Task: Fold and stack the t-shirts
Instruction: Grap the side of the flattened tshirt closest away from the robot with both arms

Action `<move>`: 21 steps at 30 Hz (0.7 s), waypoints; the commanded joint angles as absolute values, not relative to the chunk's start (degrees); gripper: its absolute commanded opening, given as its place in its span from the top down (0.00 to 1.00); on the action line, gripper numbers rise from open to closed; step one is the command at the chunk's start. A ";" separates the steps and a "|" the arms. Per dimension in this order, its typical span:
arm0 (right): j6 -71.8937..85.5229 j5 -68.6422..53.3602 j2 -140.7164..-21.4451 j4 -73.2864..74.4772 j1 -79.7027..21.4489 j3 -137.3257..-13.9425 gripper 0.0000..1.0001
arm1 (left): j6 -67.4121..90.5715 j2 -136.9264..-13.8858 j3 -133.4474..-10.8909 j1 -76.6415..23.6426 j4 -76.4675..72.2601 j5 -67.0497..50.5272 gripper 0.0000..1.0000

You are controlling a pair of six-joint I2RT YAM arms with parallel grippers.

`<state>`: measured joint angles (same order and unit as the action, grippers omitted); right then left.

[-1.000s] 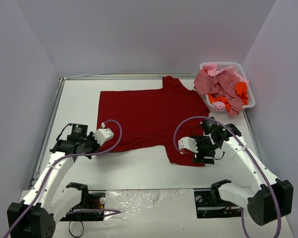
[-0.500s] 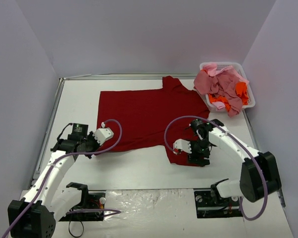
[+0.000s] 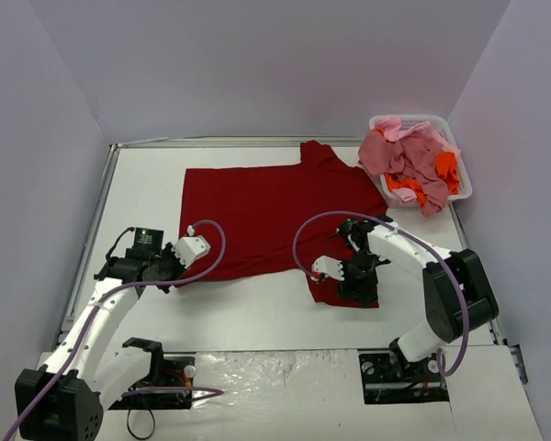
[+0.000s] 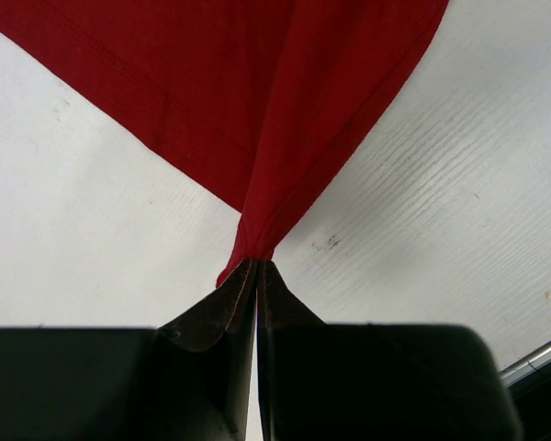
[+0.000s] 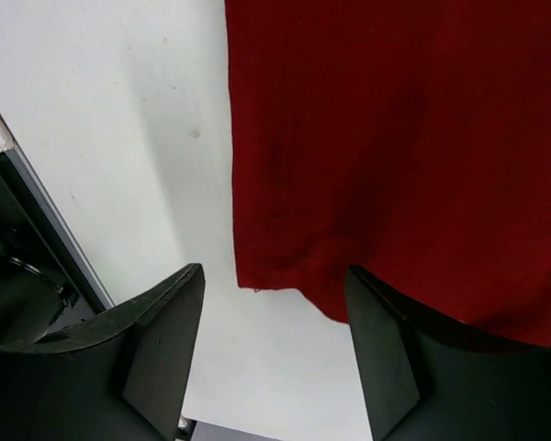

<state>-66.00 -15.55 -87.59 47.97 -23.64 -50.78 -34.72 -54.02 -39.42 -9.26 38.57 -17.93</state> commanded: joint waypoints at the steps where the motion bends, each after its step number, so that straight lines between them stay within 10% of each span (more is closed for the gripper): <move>1: -64.95 -14.68 -90.08 50.10 -24.70 -52.73 0.41 | -34.28 -54.23 -39.73 -8.88 38.06 -17.58 0.98; 21: -60.82 -7.48 -98.35 36.76 -30.06 -49.23 0.39 | -34.19 -53.44 -39.38 -8.88 37.71 -17.40 0.98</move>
